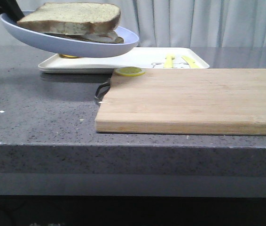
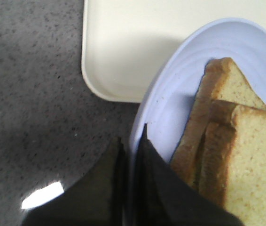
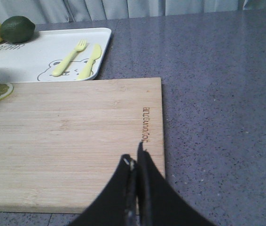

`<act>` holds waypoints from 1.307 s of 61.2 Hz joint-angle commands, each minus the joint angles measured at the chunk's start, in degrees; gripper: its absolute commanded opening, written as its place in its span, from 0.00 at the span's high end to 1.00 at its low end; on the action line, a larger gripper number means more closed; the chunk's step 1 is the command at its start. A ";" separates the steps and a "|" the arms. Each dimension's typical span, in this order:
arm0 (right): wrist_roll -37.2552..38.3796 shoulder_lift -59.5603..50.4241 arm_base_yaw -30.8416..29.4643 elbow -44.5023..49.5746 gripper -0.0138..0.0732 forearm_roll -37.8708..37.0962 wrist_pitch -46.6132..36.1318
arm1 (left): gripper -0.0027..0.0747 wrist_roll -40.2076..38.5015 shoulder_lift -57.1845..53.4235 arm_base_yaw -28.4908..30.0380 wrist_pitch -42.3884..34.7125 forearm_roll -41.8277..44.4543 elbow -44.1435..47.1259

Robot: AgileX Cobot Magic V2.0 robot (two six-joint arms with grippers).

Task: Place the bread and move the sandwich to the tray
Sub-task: 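Carry the plate over the white tray and lower it down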

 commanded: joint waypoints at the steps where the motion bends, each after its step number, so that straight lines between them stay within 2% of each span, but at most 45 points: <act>1: -0.21 0.39 -0.11 -1.62 0.91 0.72 -4.42 | 0.99 -0.89 1.59 -0.68 -0.40 -6.14 -8.25; 25: -0.21 0.39 -0.11 -1.62 0.91 0.72 -4.09 | 0.99 -6.13 26.82 -4.00 5.71 -7.37 -44.93; 37: -0.21 0.39 -0.11 -1.62 0.91 0.72 -3.75 | 0.99 -8.71 36.45 -3.89 9.95 -7.37 -60.22; 45: -0.21 0.39 -0.11 -1.62 0.91 0.72 -3.75 | 0.99 -8.71 39.35 -3.89 9.79 -7.37 -63.09; 68: -0.21 0.39 -0.11 -1.62 0.91 0.72 -3.75 | 0.99 -8.32 41.25 -3.89 4.10 -6.75 -62.97; 80: -0.21 0.39 -0.11 -1.62 0.91 0.72 -3.75 | 0.99 -7.37 42.26 -3.99 3.63 -7.66 -62.97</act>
